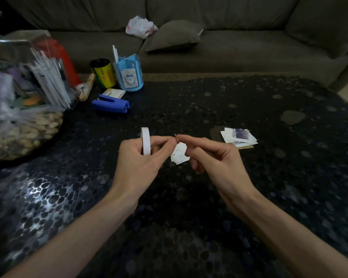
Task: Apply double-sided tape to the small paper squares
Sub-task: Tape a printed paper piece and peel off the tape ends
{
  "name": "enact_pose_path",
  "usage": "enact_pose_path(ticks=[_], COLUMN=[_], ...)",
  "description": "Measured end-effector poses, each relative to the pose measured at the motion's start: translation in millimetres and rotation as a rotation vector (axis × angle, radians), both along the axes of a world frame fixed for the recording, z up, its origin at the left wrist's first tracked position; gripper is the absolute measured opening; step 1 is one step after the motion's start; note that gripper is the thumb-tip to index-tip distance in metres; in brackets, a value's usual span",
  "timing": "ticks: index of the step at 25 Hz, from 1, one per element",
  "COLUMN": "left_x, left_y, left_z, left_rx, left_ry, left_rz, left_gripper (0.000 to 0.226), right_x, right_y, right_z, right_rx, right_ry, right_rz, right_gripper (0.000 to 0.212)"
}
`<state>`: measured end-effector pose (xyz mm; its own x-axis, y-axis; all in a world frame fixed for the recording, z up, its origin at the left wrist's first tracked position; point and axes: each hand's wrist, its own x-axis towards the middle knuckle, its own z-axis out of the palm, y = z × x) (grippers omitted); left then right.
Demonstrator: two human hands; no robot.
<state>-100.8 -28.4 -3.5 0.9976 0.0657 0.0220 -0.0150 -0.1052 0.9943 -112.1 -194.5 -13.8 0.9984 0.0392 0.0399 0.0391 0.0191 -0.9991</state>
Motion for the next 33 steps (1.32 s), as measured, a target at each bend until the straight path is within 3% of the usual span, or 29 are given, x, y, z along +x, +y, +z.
enact_pose_path(ticks=[33], left_x=[0.2], left_y=[0.0], left_z=[2.5], left_rx=[-0.034], left_ry=[-0.004], left_rz=[-0.013], left_gripper=[0.011], right_x=[-1.4], right_y=[0.7], right_z=[1.7], right_rx=[-0.004], right_ry=[-0.006], right_rz=[0.002], right_gripper=[0.036])
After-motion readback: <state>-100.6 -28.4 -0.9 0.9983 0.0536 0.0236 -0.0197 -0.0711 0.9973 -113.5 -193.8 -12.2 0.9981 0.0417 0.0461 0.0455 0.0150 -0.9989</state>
